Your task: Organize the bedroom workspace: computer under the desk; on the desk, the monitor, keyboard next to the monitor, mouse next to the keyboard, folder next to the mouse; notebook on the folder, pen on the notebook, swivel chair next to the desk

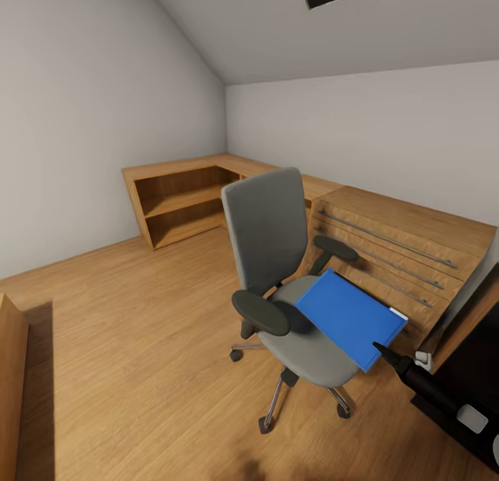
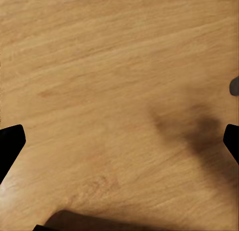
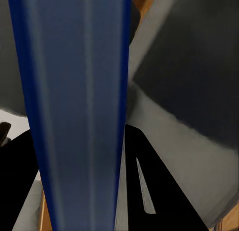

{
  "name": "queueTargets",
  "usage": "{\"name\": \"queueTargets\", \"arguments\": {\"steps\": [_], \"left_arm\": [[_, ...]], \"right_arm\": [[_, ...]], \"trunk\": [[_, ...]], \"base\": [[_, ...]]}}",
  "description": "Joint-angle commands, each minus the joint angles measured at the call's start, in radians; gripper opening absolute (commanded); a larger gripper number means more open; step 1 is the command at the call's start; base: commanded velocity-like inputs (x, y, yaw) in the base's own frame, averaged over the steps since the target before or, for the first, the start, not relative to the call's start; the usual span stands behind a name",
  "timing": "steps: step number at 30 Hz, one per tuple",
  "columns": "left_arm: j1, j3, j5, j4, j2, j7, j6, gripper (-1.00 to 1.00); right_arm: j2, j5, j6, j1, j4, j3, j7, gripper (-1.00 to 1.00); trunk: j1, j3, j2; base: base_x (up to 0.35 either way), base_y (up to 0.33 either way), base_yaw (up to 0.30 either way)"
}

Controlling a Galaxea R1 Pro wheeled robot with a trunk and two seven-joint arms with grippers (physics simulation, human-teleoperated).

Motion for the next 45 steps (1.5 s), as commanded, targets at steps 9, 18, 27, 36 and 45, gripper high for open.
{"name": "queueTargets", "arguments": {"steps": [9,18,27,36,45], "left_arm": [[0.000,0.003,0.009,0.000,-0.001,-0.005,0.000,1.00],[0.000,0.003,0.009,0.000,-0.001,-0.005,0.000,1.00],[0.000,0.003,0.009,0.000,-0.001,-0.005,0.000,1.00],[0.000,0.003,0.009,0.000,-0.001,-0.005,0.000,1.00],[0.000,0.002,0.009,0.000,-0.001,-0.005,0.001,1.00]], "right_arm": [[0.000,0.009,0.013,0.000,-0.002,-0.001,0.001,-1.00],[0.000,0.011,0.023,0.000,-0.003,0.002,0.003,-1.00],[0.000,0.011,0.024,0.000,-0.002,0.000,0.004,-1.00],[0.001,0.011,0.021,0.000,-0.002,0.000,0.004,-1.00],[0.002,0.011,0.020,0.000,0.000,0.000,0.003,-1.00]], "trunk": [[-0.035,0.028,0.063],[-0.069,0.056,0.126],[-0.104,0.084,0.189],[-0.138,0.112,0.252],[-0.173,0.140,0.315]], "base": [[0.000,0.000,0.000],[0.000,0.000,0.000],[0.000,0.000,0.000],[0.000,0.000,0.000],[0.000,0.000,0.000]]}}
